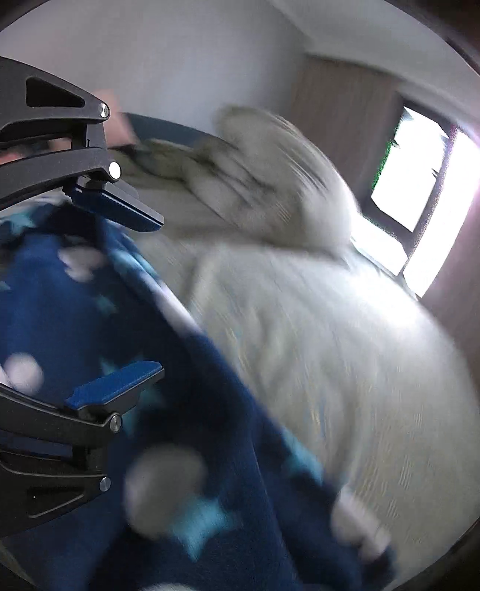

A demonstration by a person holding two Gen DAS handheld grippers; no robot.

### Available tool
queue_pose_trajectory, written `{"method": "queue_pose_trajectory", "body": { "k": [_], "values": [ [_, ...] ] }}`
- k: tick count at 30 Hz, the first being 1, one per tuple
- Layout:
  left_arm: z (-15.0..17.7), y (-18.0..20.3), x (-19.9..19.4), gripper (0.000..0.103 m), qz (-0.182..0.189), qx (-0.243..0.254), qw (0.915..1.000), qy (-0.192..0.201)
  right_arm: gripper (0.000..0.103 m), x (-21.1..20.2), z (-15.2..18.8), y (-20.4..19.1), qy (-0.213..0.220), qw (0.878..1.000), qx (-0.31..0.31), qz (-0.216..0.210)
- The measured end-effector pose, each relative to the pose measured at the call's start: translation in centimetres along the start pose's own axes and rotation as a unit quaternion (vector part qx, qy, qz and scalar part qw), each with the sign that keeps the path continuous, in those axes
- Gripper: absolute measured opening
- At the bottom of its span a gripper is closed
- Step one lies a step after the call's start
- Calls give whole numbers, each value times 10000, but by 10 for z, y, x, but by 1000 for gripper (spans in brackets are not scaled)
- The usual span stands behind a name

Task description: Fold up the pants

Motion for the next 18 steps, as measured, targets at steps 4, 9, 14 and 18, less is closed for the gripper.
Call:
{"method": "queue_pose_trajectory", "body": {
  "k": [4,9,14,18],
  "values": [
    [-35,-13,-38,91,-53,83,9987,497,76,58,78,-104,-1486,9760,-781,-1390],
    [-50,-15,-66,91,-85,543,9958,737,76,121,166,-151,-2306,9468,-2168,-593],
    [-63,-32,-85,91,76,519,9951,836,58,160,201,-157,-2589,9337,-2473,7],
    [-79,-61,-101,91,59,154,9944,1041,9,167,199,-177,-2507,9367,-2434,-222]
  ]
}}
Point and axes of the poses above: each gripper's, at about its wrist camera, not at the fingertips, and x roughly the way its jaws point, y to its right, z to its underside, the point moved 10 cm from there along x, roughly the way its jaws point, and after that the axes turned 14 degrees about -x, right-handed, at the moved point
